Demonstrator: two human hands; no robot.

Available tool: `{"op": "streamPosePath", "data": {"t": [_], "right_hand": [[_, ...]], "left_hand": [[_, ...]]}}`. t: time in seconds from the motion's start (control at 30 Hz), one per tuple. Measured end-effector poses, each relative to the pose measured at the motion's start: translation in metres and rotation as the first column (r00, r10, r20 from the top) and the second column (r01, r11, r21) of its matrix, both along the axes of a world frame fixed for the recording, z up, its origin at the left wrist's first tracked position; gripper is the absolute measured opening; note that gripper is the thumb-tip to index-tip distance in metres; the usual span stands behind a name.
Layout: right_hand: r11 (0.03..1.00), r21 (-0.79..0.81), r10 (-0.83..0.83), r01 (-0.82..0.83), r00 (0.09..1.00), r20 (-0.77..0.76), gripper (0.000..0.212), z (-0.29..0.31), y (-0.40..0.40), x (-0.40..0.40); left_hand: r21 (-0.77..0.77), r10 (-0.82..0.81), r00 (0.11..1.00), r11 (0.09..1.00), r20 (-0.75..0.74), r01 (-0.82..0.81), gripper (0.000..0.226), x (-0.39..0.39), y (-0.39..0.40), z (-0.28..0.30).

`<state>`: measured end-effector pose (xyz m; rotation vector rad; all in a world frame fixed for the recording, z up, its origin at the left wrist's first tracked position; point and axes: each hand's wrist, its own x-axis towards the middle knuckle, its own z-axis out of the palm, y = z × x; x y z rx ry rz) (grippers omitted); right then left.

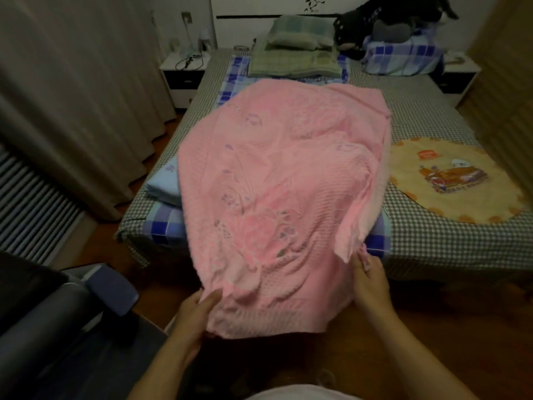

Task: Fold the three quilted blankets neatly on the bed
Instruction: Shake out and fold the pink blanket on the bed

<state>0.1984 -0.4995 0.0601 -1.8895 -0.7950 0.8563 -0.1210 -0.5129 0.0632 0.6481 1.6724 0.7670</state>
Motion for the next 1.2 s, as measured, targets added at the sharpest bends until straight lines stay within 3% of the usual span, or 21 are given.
{"op": "streamPosePath", "data": {"t": [0.03, 0.07, 0.13, 0.2, 0.27, 0.33, 0.37, 0.43, 0.5, 0.57, 0.67, 0.73, 0.8, 0.87, 1.07, 1.13, 1.2], "right_hand": [[1.000, 0.014, -0.010, 0.009, 0.998, 0.064, 0.032, -0.002, -0.002, -0.002], [0.999, 0.012, -0.053, 0.052, 0.992, 0.115, 0.029, -0.004, -0.004, -0.001], [0.982, 0.002, -0.187, 0.188, 0.973, 0.133, 0.035, -0.009, -0.008, 0.004], [0.961, -0.060, -0.264, 0.272, 0.958, 0.108, 0.044, -0.011, -0.012, 0.010], [0.956, -0.118, -0.240, 0.267, 0.949, 0.204, 0.052, -0.009, -0.015, 0.013], [0.967, -0.107, -0.172, 0.230, 0.905, 0.390, 0.057, -0.009, -0.022, 0.014], [0.976, -0.075, -0.150, 0.204, 0.880, 0.451, 0.056, -0.008, -0.027, 0.014], [0.987, -0.055, -0.108, 0.153, 0.869, 0.483, 0.046, -0.002, -0.029, 0.017], [0.988, -0.064, -0.087, 0.138, 0.858, 0.506, 0.039, 0.000, -0.024, 0.018], [1.000, 0.005, -0.018, 0.017, 0.872, 0.489, 0.042, 0.012, -0.017, 0.004], [0.924, 0.302, 0.110, -0.237, 0.917, 0.383, 0.022, 0.037, -0.013, -0.049], [0.831, 0.374, 0.261, -0.412, 0.882, 0.393, 0.022, 0.038, -0.012, -0.079], [0.767, 0.336, 0.391, -0.546, 0.814, 0.429, 0.014, 0.031, -0.014, -0.098], [0.738, 0.323, 0.425, -0.592, 0.780, 0.458, 0.014, 0.024, -0.018, -0.104], [0.731, 0.385, 0.368, -0.563, 0.801, 0.472, 0.010, 0.026, -0.023, -0.104], [0.752, 0.400, 0.320, -0.524, 0.820, 0.474, 0.008, 0.025, -0.024, -0.106], [0.765, 0.402, 0.297, -0.503, 0.830, 0.472, 0.011, 0.024, -0.023, -0.106]], "left_hand": [[0.003, -0.082, 0.963, 0.996, -0.258, 0.085, 0.027, -0.003, 0.001, -0.007], [-0.036, -0.152, 0.868, 0.988, -0.473, 0.153, 0.036, -0.008, 0.001, -0.010], [-0.073, -0.151, 0.744, 0.988, -0.651, 0.137, 0.026, -0.017, 0.000, -0.009], [-0.100, -0.060, 0.796, 0.995, -0.603, 0.000, 0.036, -0.030, 0.001, -0.013], [-0.136, 0.055, 0.904, 0.983, -0.423, -0.123, 0.052, -0.048, 0.005, -0.020], [-0.193, 0.020, 0.947, 0.977, -0.320, -0.086, 0.037, -0.058, 0.005, -0.016], [-0.194, -0.086, 0.932, 0.981, -0.353, 0.016, 0.025, -0.059, 0.002, -0.011], [-0.113, -0.242, 0.807, 0.970, -0.539, 0.215, 0.012, -0.052, 0.000, 0.002], [0.053, -0.232, 0.759, 0.942, -0.608, 0.331, 0.008, -0.037, 0.000, 0.017], [0.183, -0.201, 0.838, 0.925, -0.507, 0.333, 0.006, -0.012, 0.002, 0.029], [0.225, -0.265, 0.962, 0.936, -0.060, 0.271, 0.030, 0.036, 0.006, 0.038], [0.216, -0.241, 0.951, 0.956, 0.194, 0.198, 0.043, 0.066, 0.007, 0.043], [0.180, -0.169, 0.914, 0.978, 0.370, 0.109, 0.049, 0.083, 0.009, 0.048], [0.154, -0.135, 0.876, 0.986, 0.464, 0.071, 0.044, 0.088, 0.012, 0.053], [0.031, 0.003, 0.715, 0.999, 0.699, -0.035, 0.037, 0.088, 0.005, 0.055], [0.008, 0.029, 0.725, 0.999, 0.688, -0.048, 0.034, 0.091, 0.003, 0.057], [0.062, -0.054, 0.836, 0.998, 0.546, 0.025, 0.028, 0.089, 0.001, 0.065]]}}
